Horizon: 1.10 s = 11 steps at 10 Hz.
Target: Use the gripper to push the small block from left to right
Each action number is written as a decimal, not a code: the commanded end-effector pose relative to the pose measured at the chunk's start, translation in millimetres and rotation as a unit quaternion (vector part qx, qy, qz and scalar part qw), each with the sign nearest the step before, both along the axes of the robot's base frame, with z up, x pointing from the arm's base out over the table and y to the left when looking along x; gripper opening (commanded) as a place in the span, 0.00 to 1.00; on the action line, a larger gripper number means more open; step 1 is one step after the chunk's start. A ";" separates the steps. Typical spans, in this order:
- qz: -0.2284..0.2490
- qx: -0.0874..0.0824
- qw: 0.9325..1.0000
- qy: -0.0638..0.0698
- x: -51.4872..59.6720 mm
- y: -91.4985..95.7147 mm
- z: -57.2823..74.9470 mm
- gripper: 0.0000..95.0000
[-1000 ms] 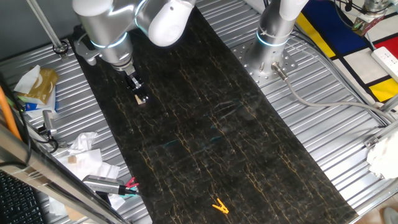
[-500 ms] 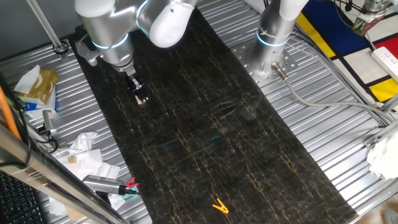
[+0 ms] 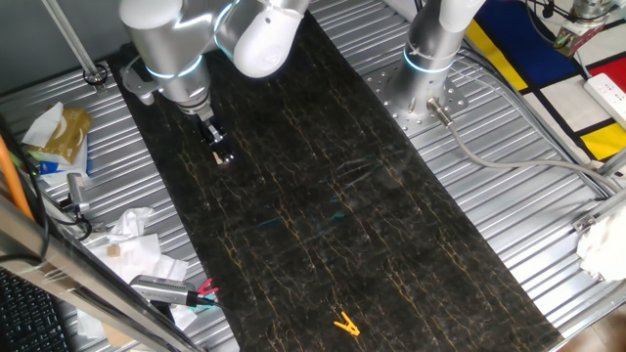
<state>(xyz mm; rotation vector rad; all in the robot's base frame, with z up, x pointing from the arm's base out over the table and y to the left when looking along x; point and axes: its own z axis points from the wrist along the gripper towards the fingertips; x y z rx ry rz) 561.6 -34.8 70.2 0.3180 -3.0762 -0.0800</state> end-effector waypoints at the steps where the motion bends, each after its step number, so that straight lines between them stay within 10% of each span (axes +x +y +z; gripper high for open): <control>1: -0.001 0.002 1.000 0.000 -0.6 -0.9 -2.8 0.80; 11: -0.003 0.009 1.000 -0.004 -2.4 -3.5 -19.1 0.80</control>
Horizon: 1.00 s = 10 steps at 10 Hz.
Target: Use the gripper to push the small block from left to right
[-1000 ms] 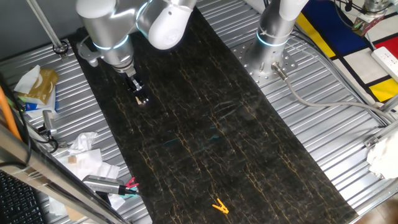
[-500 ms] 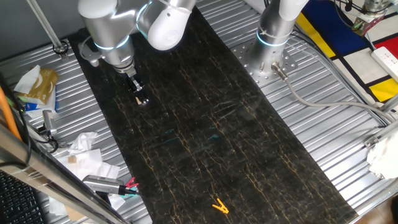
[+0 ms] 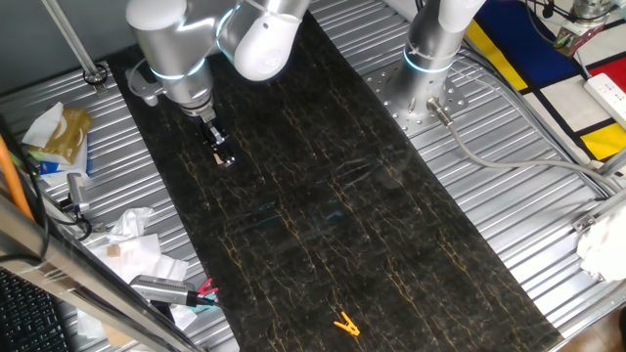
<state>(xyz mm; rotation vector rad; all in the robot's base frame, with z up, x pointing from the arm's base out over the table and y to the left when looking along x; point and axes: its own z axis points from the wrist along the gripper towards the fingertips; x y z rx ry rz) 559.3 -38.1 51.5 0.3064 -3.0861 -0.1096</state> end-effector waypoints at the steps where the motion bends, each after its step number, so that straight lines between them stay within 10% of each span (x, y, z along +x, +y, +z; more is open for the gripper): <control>1: 0.002 -0.002 1.000 0.000 -0.2 -0.2 -1.2 0.80; 10: -0.002 0.001 1.000 -0.001 -1.5 0.3 -9.2 0.80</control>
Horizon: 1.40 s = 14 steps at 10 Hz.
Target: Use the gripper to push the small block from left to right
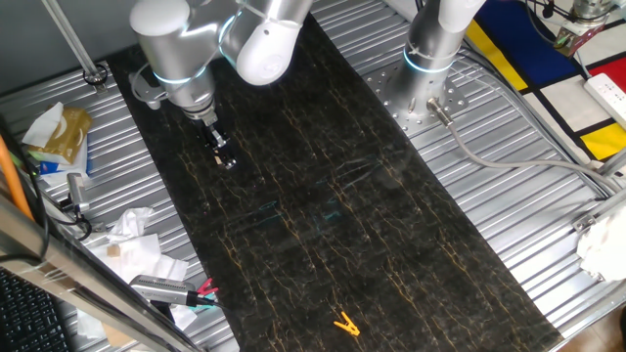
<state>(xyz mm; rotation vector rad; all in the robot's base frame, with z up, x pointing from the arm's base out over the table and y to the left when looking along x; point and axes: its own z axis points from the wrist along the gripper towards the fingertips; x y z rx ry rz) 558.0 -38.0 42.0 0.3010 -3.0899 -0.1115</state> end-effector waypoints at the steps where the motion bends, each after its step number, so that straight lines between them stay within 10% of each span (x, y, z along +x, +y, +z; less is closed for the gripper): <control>1: 0.000 0.000 1.000 0.000 -0.2 0.1 0.4 0.80; 14: 0.007 -0.010 1.000 0.004 -3.8 2.2 -2.9 0.80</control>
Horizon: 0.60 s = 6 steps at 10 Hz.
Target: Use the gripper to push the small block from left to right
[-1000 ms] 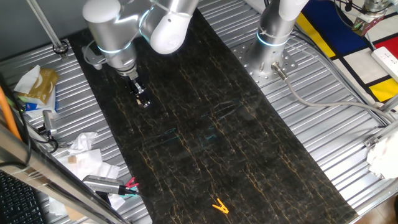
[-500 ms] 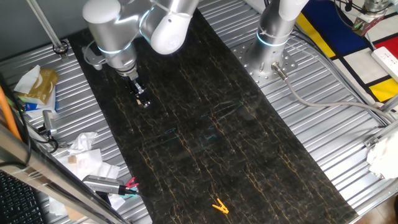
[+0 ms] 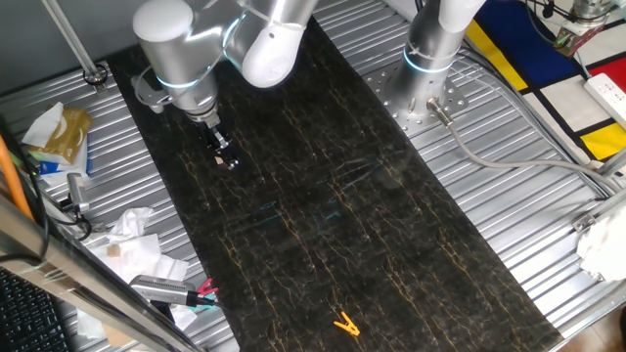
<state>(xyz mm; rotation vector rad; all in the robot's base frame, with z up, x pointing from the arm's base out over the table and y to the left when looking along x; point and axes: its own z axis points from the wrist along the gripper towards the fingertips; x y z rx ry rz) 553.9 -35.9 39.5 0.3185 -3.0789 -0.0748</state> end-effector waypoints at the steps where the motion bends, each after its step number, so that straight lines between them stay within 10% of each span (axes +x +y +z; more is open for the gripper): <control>1: 0.007 0.004 1.000 -0.001 0.3 1.5 -1.0 0.80; 6: 0.007 -0.004 1.000 -0.003 0.1 4.5 -2.6 0.80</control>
